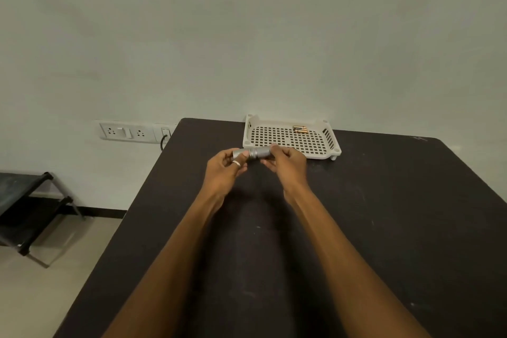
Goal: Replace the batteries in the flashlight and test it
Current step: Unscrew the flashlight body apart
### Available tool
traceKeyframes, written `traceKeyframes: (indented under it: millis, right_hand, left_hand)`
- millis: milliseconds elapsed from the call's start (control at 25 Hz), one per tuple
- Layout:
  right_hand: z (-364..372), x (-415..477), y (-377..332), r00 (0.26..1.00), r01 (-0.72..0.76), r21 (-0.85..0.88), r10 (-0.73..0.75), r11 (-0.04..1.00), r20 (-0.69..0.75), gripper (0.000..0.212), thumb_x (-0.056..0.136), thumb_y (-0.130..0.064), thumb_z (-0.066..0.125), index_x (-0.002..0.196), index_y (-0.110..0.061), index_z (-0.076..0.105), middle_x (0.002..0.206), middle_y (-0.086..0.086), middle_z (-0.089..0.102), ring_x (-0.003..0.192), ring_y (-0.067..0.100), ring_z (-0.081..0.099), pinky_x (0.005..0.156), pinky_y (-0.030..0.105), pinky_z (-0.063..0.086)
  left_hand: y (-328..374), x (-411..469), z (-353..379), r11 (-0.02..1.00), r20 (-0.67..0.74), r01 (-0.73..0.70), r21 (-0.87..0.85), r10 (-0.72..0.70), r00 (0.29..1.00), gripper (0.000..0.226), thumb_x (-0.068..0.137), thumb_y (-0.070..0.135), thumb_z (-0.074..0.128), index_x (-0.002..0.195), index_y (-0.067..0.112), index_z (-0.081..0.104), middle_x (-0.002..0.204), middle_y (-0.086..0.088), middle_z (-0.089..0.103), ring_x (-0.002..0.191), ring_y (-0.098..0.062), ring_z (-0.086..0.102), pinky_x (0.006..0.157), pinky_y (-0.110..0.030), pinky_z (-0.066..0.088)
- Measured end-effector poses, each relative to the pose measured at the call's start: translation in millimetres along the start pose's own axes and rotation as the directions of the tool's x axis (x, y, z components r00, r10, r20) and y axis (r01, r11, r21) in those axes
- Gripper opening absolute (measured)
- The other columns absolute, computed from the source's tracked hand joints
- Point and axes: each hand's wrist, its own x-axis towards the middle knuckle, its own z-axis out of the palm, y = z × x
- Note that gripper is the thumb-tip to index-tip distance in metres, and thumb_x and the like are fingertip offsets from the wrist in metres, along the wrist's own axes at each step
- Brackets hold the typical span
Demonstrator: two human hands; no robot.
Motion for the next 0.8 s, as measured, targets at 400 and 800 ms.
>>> traceKeyframes:
  millis: [400, 800]
  right_hand:
    - [-25, 6, 35, 0.995, 0.066, -0.277, -0.085, 0.959, -0.058, 0.042, 0.097, -0.048, 0.062, 0.08, -0.011, 0.069, 0.059, -0.003, 0.066, 0.047, 0.001, 0.058, 0.047, 0.017, 0.049]
    - [-27, 13, 45, 0.987, 0.118, -0.281, -0.144, 0.952, -0.075, 0.035, 0.097, -0.047, 0.062, 0.08, -0.017, 0.068, 0.064, -0.003, 0.065, 0.05, 0.001, 0.056, 0.048, 0.02, 0.046]
  left_hand:
    - [-29, 6, 7, 0.969, -0.074, -0.121, 0.215, 0.14, 0.987, 0.033, 0.092, 0.055, 0.062, 0.104, 0.025, 0.067, 0.09, 0.002, 0.073, 0.07, -0.003, 0.065, 0.065, -0.021, 0.056]
    - [-37, 16, 1, 0.95, 0.058, -0.12, 0.288, 0.108, 0.992, 0.038, 0.093, 0.064, 0.049, 0.1, 0.029, 0.062, 0.079, 0.006, 0.061, 0.061, 0.005, 0.051, 0.061, -0.025, 0.046]
